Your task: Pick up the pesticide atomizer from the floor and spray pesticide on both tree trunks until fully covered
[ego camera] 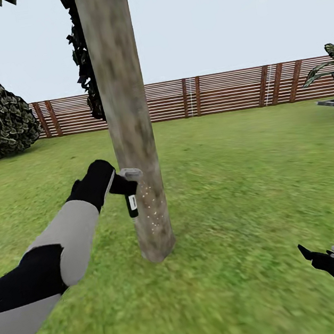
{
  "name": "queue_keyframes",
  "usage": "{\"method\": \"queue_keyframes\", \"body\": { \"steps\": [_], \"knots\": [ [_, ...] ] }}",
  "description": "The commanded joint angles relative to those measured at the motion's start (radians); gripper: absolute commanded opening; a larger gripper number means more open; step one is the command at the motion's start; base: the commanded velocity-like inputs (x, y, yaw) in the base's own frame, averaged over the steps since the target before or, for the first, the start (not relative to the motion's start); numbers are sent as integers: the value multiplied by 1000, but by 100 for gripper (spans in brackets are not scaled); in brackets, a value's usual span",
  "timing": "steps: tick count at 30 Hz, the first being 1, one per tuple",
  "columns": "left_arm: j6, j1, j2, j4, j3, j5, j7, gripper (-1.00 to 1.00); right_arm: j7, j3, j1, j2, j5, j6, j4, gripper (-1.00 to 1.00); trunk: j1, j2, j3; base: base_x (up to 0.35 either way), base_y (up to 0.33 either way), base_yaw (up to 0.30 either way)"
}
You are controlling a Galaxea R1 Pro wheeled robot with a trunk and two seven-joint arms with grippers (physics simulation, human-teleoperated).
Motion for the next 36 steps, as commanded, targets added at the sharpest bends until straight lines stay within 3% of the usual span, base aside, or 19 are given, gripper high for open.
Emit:
{"method": "queue_keyframes", "body": {
  "steps": [1,6,10,22,29,36],
  "knots": [
    [0,-8,0,3,0,0,0,-100,0,0,0,0,0,0,0,100,0,0,0,0,0,0],
    [0,-68,0,28,0,0,0,-100,0,1,0,0,0,0,15,100,0,0,0,0,0,0],
    [0,-161,0,140,0,0,0,-100,0,1,0,-2,1,0,46,100,0,0,0,0,0,0],
    [0,-261,0,177,0,1,0,-100,0,2,0,-5,0,-1,49,100,0,0,0,0,0,0],
    [0,-380,-1,274,0,1,-1,-100,0,2,0,-5,1,-1,49,100,0,0,0,0,0,0],
    [0,-408,-2,297,0,1,-1,-100,0,2,0,-5,2,-2,49,100,0,0,0,0,0,0]
  ]
}}
